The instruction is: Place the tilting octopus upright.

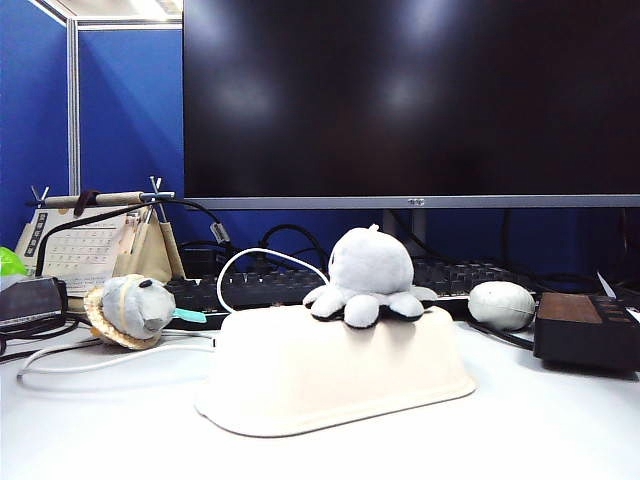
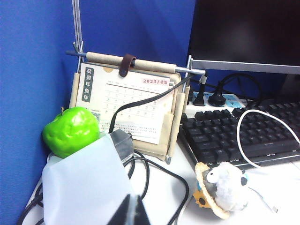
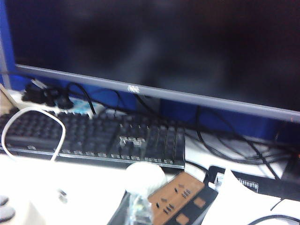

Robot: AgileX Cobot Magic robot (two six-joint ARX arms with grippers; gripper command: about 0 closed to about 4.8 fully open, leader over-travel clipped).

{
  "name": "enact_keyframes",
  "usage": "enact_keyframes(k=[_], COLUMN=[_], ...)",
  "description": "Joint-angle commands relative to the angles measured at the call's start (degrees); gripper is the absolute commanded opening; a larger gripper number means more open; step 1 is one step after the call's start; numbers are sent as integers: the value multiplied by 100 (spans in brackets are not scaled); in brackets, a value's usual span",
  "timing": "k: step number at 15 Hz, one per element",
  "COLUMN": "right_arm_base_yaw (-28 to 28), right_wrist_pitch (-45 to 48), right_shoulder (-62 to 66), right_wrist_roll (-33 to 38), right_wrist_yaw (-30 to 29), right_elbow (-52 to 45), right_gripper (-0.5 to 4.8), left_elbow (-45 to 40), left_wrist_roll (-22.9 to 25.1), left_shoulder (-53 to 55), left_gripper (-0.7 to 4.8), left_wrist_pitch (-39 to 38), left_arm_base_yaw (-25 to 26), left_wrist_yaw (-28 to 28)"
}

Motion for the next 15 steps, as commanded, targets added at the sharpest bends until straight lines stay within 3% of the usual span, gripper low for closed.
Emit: enact_keyframes(k=[1,8,15], right_arm_base_yaw=[-39,-529,-527], right_wrist_pitch=[273,590,551], right_shoulder=[-13,-13,-15], right_wrist_roll=[9,11,9], right_wrist_yaw=[42,-17,-15], right_elbow=[-131,-426,-424], right_gripper=[-5,-5,-5], left_elbow=[13,13,13], left_wrist_roll=[7,7,7], left_shoulder=[-2,-2,-2], left_gripper=[-5,-5,-5], left_wrist_pitch=[59,44,44], left_arm_base_yaw=[0,0,0], left_wrist_yaw=[-2,0,0])
